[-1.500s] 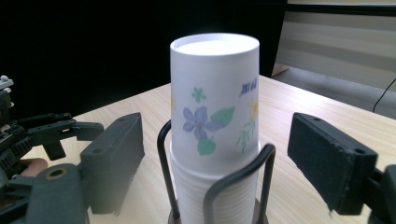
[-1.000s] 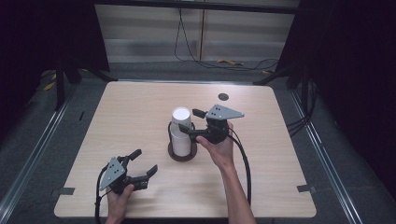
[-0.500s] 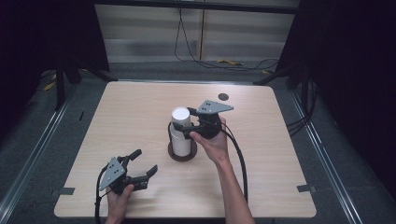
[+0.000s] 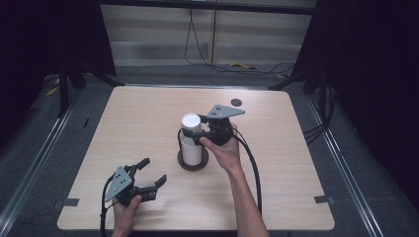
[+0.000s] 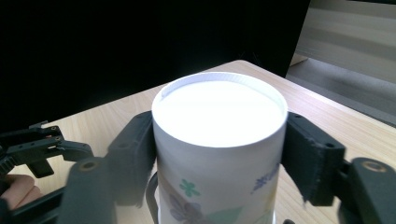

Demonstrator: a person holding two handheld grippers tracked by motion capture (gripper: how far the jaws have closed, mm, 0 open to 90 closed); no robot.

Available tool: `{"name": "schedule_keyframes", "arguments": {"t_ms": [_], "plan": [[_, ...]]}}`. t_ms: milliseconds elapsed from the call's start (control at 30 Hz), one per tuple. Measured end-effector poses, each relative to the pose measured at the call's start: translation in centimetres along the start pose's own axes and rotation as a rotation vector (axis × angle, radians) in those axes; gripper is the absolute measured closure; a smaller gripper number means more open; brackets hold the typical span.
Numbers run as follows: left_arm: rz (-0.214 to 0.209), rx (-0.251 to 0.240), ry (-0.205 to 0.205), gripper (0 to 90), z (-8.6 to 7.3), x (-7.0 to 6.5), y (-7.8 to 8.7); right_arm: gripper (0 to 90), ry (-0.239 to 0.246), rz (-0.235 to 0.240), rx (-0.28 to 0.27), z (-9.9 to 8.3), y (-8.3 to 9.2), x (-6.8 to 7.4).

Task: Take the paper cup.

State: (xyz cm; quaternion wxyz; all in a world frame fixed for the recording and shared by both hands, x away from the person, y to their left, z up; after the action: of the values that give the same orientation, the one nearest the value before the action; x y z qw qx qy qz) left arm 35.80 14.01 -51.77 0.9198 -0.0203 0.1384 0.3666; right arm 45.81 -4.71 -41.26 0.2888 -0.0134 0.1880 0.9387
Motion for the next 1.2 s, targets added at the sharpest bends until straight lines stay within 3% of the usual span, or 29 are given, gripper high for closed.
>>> {"name": "schedule_keyframes", "arguments": {"t_ms": [533,1200], "plan": [[-0.003,-0.002,-0.005,15.8,0.0,0.0,0.0,33.0,0.003,0.001,-0.016,0.5,0.4,-0.2],[-0.002,0.005,0.000,15.8,0.0,0.0,0.0,34.4,-0.008,-0.002,-0.107,1.9,1.5,-0.4]]}}
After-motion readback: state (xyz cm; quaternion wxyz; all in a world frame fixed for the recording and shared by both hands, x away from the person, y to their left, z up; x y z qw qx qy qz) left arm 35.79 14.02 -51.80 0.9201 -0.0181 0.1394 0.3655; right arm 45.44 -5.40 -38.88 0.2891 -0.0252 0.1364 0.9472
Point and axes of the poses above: each handheld gripper's, and its own axes: y roughly backward along the jaws, z roughly out of its top, x roughly to its left, the point moved 7 cm from there along -y, roughly forward along the jaws, and after that the axes turned 12 degrees about y, right-handed, at the moved point
